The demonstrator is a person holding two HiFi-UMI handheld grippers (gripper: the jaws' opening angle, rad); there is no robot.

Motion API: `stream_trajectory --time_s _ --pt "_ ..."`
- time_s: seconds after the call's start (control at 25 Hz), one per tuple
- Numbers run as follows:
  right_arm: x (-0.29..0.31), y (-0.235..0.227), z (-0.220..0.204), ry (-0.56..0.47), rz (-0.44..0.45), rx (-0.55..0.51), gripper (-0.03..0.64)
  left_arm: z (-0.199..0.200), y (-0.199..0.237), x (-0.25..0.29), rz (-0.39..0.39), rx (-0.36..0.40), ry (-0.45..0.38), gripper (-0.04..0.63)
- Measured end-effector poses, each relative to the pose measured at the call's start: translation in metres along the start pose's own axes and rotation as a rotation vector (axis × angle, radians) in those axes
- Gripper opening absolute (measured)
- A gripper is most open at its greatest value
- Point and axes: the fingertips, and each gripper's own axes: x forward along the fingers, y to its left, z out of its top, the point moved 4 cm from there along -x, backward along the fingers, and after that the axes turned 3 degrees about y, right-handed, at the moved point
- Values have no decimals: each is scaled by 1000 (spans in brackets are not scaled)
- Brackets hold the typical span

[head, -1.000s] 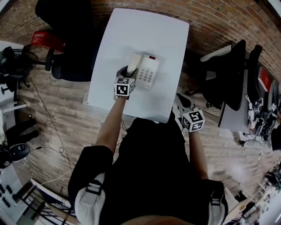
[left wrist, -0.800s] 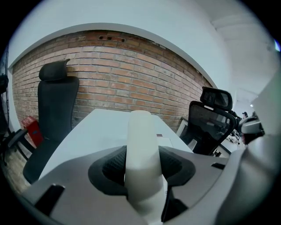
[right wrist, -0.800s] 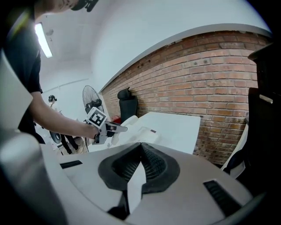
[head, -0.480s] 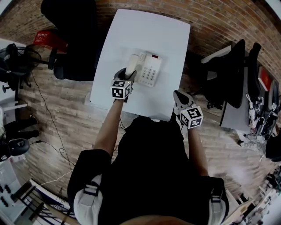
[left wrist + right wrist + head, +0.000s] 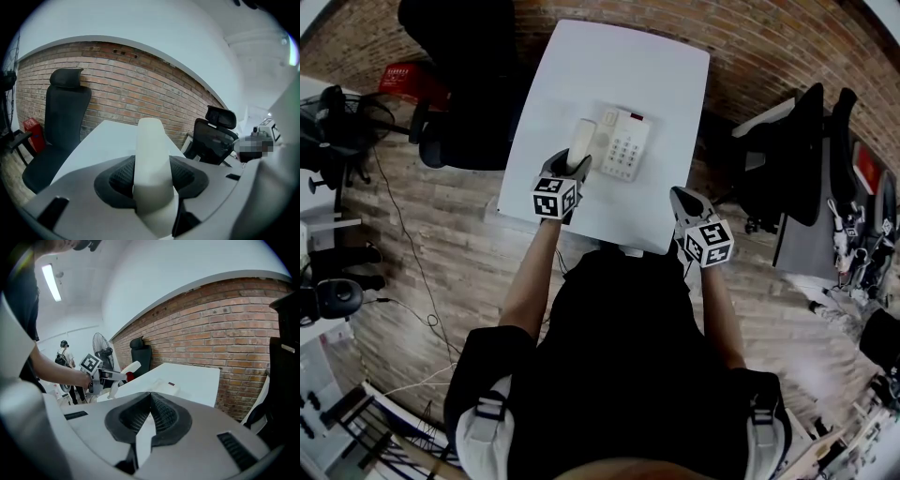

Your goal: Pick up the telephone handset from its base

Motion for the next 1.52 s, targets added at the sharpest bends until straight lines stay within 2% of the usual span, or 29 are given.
stream_trajectory --time_s 0.28,0.64,1.0,1.32,1.52 --pt "8 10 3 -22 11 -11 -3 3 -1 -30 -27 -40 -51 221" --pt "12 20 10 -36 20 -30 -3 8 -6 -72 -75 -44 -117 221" --pt "15 31 20 -53 59 -58 -3 1 -16 -95 -157 -57 -142 221" --pt "16 36 24 -55 77 -67 -3 -14 -21 -115 -187 -85 -142 221" --pt "17 36 22 -56 81 -67 -3 -11 -22 -121 -206 -105 -175 221"
